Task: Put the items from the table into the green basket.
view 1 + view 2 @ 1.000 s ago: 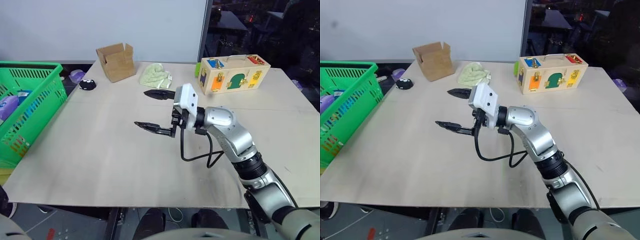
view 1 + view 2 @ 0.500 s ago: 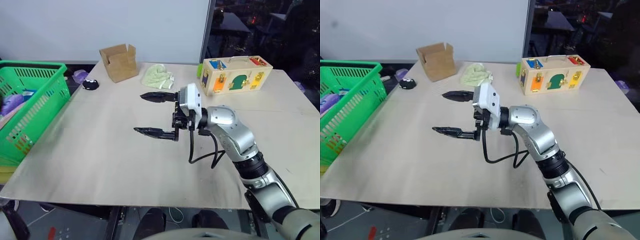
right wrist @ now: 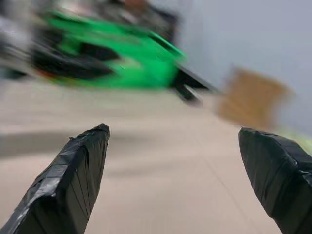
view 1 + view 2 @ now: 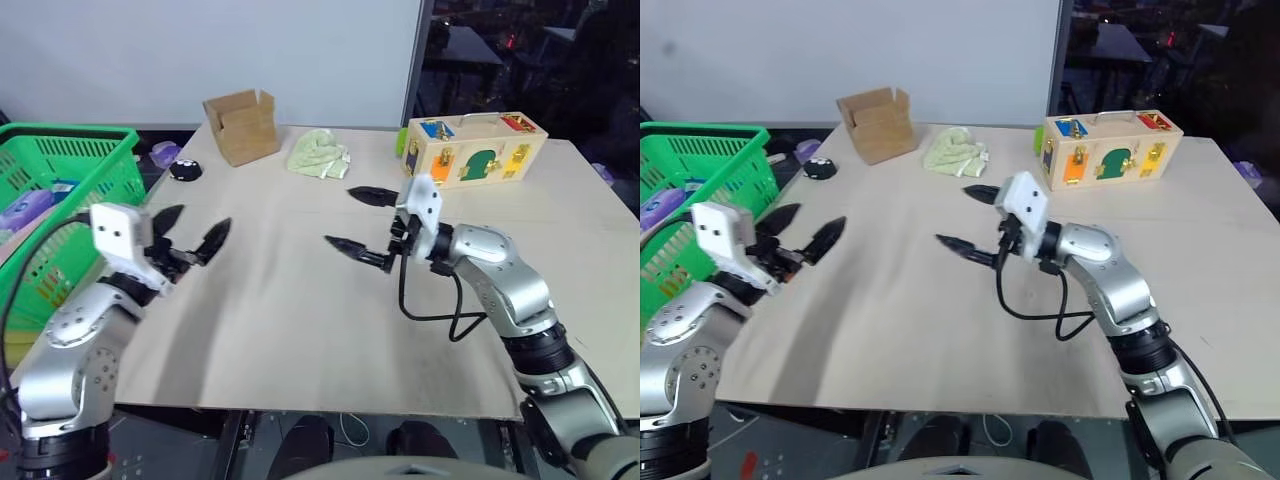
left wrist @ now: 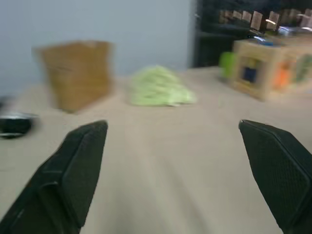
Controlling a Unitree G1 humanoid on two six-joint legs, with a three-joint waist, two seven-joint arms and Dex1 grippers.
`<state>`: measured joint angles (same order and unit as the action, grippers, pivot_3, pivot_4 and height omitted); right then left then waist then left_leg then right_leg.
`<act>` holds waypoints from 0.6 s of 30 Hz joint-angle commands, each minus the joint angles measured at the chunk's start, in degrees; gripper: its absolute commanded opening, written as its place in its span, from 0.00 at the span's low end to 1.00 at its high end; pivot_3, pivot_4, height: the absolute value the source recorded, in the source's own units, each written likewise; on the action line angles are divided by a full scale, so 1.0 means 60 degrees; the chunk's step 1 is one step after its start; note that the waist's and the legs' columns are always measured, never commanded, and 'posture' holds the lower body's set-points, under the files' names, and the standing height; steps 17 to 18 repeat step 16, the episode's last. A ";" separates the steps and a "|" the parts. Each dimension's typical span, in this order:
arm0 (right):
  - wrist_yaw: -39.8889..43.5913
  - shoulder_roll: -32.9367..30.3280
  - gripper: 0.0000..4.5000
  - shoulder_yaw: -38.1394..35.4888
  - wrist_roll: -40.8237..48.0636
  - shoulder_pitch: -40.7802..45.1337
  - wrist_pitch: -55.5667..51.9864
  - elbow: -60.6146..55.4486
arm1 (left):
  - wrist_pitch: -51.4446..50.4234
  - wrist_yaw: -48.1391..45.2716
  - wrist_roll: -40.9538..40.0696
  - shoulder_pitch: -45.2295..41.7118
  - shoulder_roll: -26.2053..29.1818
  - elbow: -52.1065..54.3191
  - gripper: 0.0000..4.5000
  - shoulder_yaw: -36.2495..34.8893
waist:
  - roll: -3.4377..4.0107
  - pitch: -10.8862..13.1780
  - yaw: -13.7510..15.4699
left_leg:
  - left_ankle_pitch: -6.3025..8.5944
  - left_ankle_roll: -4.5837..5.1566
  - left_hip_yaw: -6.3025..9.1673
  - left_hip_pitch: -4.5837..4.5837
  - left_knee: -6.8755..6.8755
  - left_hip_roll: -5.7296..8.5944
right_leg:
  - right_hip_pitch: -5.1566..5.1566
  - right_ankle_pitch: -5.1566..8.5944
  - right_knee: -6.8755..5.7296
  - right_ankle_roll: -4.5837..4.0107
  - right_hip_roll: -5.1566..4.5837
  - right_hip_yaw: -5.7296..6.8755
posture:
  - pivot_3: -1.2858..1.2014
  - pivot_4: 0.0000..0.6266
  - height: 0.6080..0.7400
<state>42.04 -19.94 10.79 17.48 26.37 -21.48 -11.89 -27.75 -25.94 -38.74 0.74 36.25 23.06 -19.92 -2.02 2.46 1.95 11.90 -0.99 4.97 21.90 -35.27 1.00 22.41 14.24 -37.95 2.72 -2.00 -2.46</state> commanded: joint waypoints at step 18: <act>-0.1075 -0.2407 1.00 -0.2571 -0.0474 -0.2852 -0.0860 -0.1746 | -0.1278 0.0035 -0.0231 0.1268 0.0024 0.1981 0.99 0.0481 | 0.0080 -0.0012 -0.0592 | 0.0005 0.0010 -0.0041 -0.0047 -0.0014 -0.0036 | -0.0048 0.0047 0.0016 0.0001 0.0038 -0.0038 | 0.52 0.00 1.00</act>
